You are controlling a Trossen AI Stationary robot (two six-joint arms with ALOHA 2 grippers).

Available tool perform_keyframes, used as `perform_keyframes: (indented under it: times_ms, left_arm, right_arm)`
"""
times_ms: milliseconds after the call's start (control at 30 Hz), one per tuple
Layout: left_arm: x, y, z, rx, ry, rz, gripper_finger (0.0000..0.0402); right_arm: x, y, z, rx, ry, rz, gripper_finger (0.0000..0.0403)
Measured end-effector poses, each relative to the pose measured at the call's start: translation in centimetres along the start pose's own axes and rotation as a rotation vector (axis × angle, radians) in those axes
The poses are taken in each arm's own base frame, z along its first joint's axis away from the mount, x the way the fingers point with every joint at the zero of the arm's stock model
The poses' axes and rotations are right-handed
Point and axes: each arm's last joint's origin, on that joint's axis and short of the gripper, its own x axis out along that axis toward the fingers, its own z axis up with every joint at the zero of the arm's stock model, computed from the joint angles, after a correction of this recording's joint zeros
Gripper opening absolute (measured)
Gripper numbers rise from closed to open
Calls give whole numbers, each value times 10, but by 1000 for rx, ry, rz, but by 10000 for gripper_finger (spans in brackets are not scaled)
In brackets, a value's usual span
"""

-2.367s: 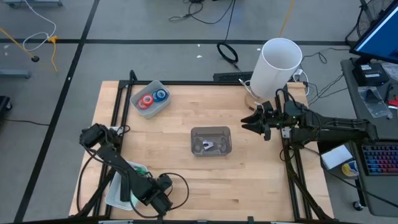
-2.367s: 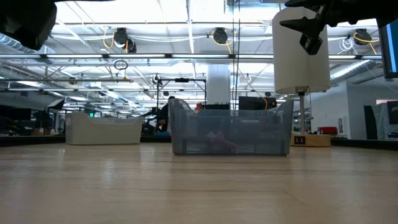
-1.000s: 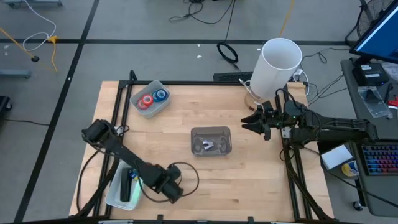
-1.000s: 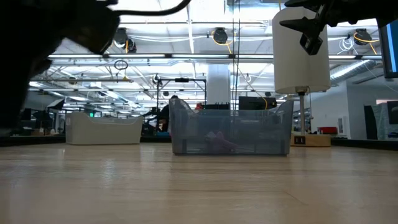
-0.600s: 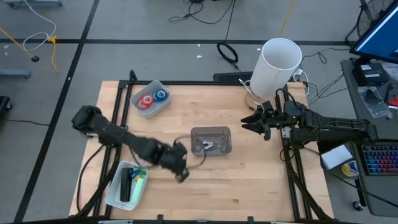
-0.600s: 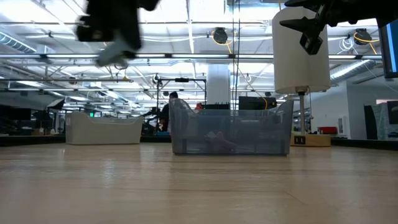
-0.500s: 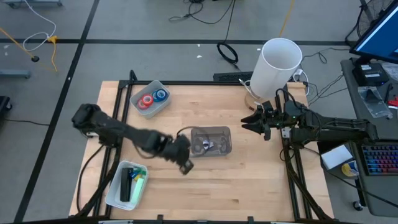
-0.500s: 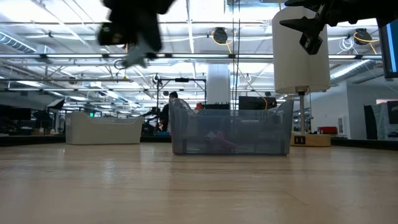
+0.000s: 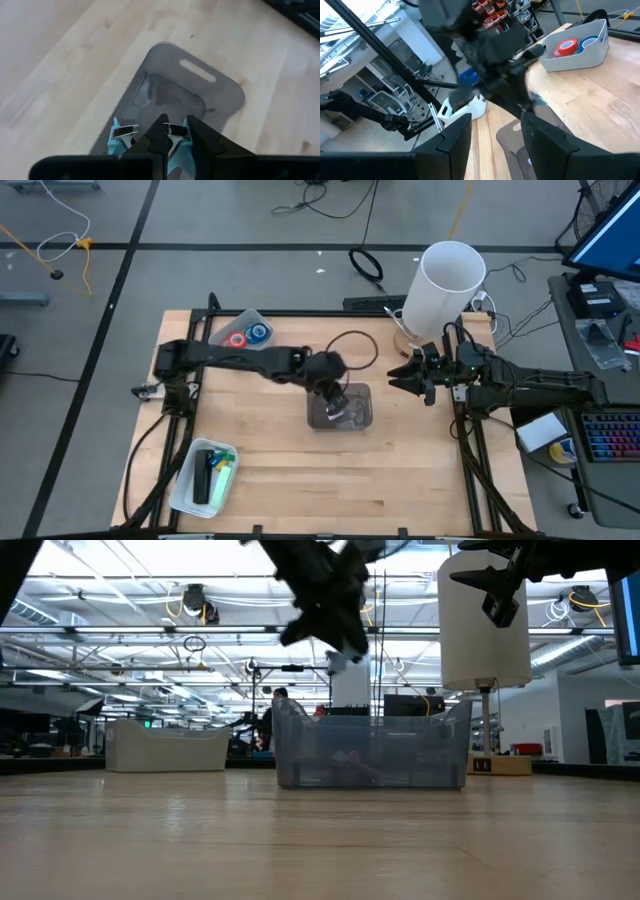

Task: Pick and place Stapler, Stapler remover, tape
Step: Put the light blue stapler remover into the black bin

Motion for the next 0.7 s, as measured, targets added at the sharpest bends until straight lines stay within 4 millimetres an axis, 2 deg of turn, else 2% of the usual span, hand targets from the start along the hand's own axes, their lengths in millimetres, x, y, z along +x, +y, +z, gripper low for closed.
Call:
perform_keyframes:
  times_ms: [167, 333, 700]
  left_arm:
    - [28, -3, 14, 72, 11, -14, 46]
    - [54, -7, 14, 137, 8, -30, 46]
    - [81, -9, 13, 166, -30, -81, 47]
  right_arm:
    - [0, 0, 0, -1, 1, -1, 167]
    - [0, 0, 0, -3, 1, -1, 167]
    - [1, -1, -1, 0, 6, -4, 167]
